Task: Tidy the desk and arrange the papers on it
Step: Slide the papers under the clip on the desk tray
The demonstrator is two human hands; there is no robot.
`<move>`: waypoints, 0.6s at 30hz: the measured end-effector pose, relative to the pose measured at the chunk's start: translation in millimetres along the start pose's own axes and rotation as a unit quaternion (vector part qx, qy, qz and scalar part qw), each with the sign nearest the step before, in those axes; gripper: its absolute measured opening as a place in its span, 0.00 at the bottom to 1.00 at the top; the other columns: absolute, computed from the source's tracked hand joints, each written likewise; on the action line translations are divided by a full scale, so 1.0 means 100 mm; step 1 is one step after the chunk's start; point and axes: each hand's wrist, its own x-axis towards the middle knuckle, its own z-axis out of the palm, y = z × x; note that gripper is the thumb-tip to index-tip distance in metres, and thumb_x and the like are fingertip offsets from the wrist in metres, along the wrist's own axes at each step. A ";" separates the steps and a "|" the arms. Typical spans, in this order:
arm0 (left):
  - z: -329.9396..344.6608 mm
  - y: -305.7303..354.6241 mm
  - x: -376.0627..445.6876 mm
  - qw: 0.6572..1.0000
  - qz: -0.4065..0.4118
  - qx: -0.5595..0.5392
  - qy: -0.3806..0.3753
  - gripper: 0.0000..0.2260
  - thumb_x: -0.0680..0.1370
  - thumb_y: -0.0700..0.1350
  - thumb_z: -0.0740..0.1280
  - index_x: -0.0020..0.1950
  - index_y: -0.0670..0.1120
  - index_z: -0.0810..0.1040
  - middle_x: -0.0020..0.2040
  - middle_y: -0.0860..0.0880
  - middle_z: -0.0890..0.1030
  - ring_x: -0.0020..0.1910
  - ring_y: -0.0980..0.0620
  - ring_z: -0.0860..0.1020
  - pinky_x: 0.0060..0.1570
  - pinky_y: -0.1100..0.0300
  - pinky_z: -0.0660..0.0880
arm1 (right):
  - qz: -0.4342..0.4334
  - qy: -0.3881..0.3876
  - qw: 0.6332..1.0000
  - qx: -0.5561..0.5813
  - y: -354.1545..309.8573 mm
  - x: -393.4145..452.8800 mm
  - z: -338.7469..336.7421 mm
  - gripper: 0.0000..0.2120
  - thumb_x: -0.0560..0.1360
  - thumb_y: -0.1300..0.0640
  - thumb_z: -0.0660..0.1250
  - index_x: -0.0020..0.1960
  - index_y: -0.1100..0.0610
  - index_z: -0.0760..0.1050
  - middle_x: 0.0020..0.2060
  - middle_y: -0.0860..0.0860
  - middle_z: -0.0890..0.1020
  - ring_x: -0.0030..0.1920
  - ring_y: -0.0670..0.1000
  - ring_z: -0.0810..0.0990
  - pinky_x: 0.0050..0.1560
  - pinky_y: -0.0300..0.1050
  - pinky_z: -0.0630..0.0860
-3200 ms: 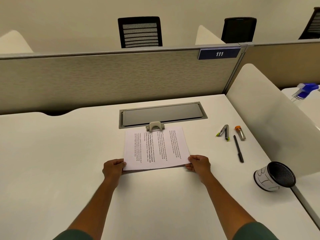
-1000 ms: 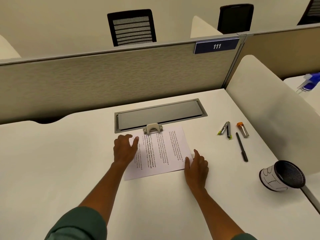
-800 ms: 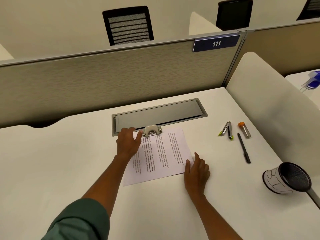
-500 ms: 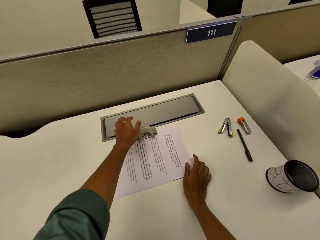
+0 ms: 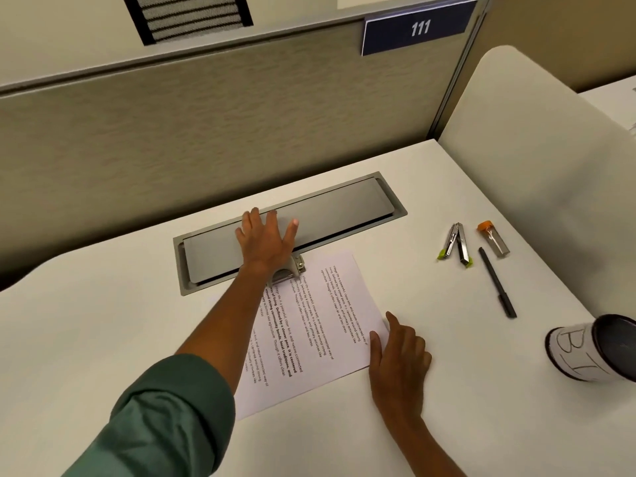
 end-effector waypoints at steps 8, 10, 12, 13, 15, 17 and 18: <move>0.12 0.05 0.06 0.999 0.005 0.050 -0.021 0.29 0.79 0.65 0.51 0.73 0.48 0.63 0.78 0.38 0.56 0.77 0.38 0.50 0.73 0.36 0.49 | 0.001 -0.015 1.000 -0.005 -0.03 0.02 -0.03 0.24 0.77 0.41 0.55 0.67 0.53 0.69 0.49 0.52 0.76 0.46 0.53 0.73 0.44 0.51 0.71; 0.12 0.04 0.06 0.999 0.006 0.050 -0.019 0.29 0.79 0.64 0.52 0.73 0.48 0.63 0.78 0.38 0.55 0.77 0.38 0.50 0.73 0.36 0.48 | -0.003 -0.021 1.000 -0.014 -0.03 0.02 -0.02 0.24 0.77 0.41 0.56 0.68 0.52 0.68 0.49 0.52 0.76 0.46 0.53 0.73 0.43 0.51 0.72; 0.12 0.04 0.06 0.999 0.007 0.052 -0.015 0.29 0.79 0.64 0.52 0.74 0.48 0.63 0.78 0.38 0.55 0.77 0.38 0.49 0.73 0.36 0.48 | -0.007 -0.027 0.999 -0.021 -0.02 0.02 -0.01 0.24 0.77 0.41 0.56 0.68 0.52 0.68 0.49 0.52 0.75 0.45 0.53 0.72 0.42 0.50 0.72; 0.13 0.04 0.06 0.998 0.009 0.053 -0.014 0.29 0.79 0.64 0.52 0.74 0.48 0.63 0.78 0.38 0.55 0.78 0.38 0.49 0.73 0.36 0.48 | -0.009 -0.028 0.999 -0.025 -0.01 0.02 -0.01 0.24 0.77 0.41 0.56 0.68 0.51 0.69 0.49 0.52 0.75 0.45 0.53 0.72 0.42 0.50 0.72; 0.14 0.04 0.06 0.998 0.014 0.056 -0.014 0.29 0.79 0.64 0.52 0.74 0.48 0.62 0.78 0.38 0.55 0.78 0.38 0.49 0.73 0.36 0.47 | -0.014 -0.033 0.999 -0.030 -0.01 0.02 -0.01 0.23 0.77 0.41 0.54 0.68 0.50 0.70 0.51 0.53 0.75 0.46 0.53 0.72 0.42 0.50 0.71; 0.15 0.03 0.07 0.998 0.018 0.059 -0.015 0.29 0.79 0.64 0.52 0.75 0.48 0.62 0.78 0.39 0.54 0.78 0.39 0.48 0.73 0.36 0.47 | -0.012 -0.038 0.999 -0.034 -0.01 0.02 0.00 0.23 0.78 0.41 0.52 0.67 0.48 0.71 0.57 0.54 0.75 0.50 0.55 0.72 0.46 0.51 0.70; 0.16 0.03 0.07 0.998 0.018 0.059 -0.015 0.30 0.79 0.64 0.52 0.75 0.48 0.61 0.79 0.39 0.53 0.78 0.39 0.48 0.73 0.35 0.47 | -0.010 -0.039 0.999 -0.036 -0.01 0.01 0.00 0.23 0.78 0.41 0.52 0.68 0.47 0.71 0.61 0.54 0.74 0.54 0.55 0.72 0.49 0.53 0.69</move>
